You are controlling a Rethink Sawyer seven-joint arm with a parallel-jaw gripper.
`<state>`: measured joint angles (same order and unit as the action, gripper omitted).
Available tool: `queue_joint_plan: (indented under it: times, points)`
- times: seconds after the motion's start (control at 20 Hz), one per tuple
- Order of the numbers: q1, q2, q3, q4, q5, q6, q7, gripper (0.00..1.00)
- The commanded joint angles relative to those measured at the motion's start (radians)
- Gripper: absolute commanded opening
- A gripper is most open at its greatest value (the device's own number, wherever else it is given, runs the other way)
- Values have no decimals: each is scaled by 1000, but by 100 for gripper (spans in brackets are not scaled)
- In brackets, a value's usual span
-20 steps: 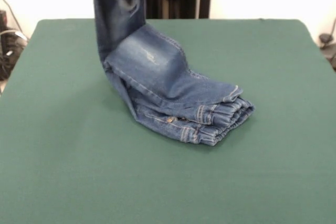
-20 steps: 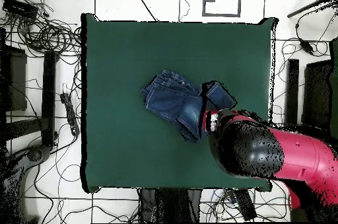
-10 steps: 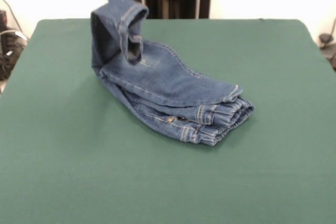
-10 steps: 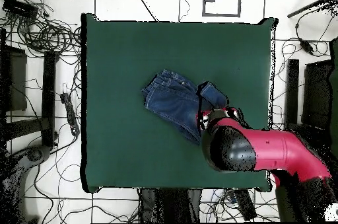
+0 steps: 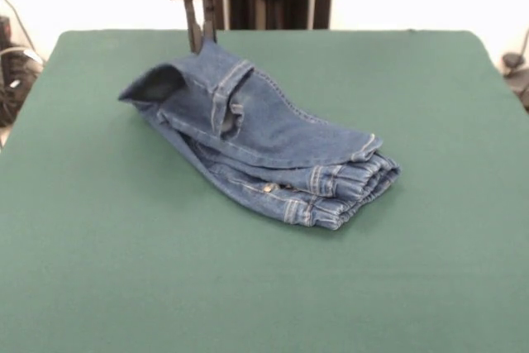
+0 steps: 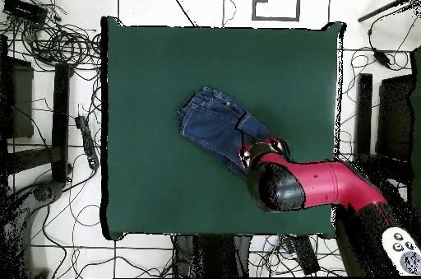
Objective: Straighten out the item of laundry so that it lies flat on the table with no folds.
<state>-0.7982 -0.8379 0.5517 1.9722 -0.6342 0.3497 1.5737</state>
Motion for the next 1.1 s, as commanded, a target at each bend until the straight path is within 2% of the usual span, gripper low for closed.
queue_joint_plan:
  times: [0.05,0.25,0.65,1.1]
  points:
    - [-9,97,72,66,-88,-23,-84,0]
    - [-27,88,65,67,-87,79,-122,0]
    - [-67,63,59,69,-113,182,-197,0]
    - [-112,-21,116,54,-65,342,-292,0]
